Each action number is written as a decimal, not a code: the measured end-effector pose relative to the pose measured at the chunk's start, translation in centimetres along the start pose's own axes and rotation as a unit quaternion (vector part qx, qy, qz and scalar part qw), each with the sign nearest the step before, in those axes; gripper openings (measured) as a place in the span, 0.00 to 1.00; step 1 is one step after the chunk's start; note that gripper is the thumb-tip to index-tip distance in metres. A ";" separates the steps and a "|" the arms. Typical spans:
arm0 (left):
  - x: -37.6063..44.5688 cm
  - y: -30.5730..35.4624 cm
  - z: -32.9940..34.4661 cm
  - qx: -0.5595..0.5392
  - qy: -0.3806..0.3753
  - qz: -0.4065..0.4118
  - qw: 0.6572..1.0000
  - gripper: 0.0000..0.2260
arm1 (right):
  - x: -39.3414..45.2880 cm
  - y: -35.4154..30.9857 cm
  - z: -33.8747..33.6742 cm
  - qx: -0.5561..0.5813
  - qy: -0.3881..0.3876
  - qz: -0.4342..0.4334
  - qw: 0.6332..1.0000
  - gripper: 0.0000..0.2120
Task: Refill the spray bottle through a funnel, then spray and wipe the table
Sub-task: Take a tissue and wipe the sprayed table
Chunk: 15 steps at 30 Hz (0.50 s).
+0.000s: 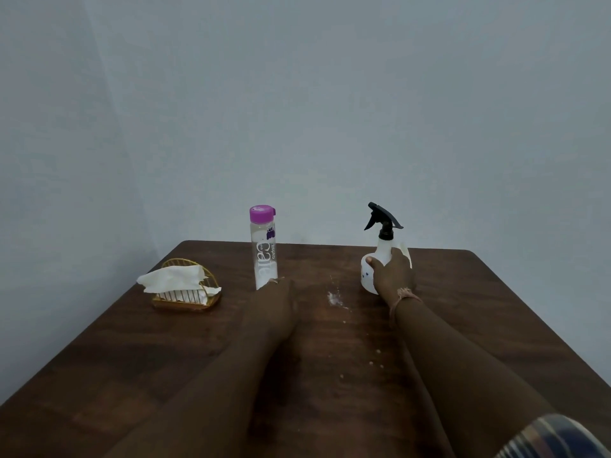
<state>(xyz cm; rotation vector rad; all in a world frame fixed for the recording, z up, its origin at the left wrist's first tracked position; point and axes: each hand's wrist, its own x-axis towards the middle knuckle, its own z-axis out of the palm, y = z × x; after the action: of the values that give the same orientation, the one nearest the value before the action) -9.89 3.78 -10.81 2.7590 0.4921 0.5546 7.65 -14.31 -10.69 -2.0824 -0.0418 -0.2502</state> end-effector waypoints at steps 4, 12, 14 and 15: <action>0.2 -0.1 -0.6 -0.009 -0.008 -0.013 1.000 0.14 | -0.9 0.0 0.8 -0.028 0.060 0.028 0.997 0.30; -0.2 -0.7 -1.3 -0.015 0.038 -0.028 0.999 0.15 | -5.8 -3.9 3.8 -0.159 0.039 -0.152 0.975 0.12; -0.6 -1.3 -2.3 0.000 0.082 -0.023 0.996 0.14 | -7.5 -6.1 5.4 -0.135 -0.026 -0.270 0.953 0.09; -0.7 -1.7 -2.8 0.008 0.103 -0.028 0.994 0.13 | -8.6 -7.6 6.1 -0.107 -0.065 -0.312 0.942 0.08</action>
<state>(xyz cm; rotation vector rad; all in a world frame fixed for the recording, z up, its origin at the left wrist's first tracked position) -12.18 5.62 -9.14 2.7059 0.6214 0.8307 -0.77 -4.65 -8.83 -2.2473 -0.7951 -0.5176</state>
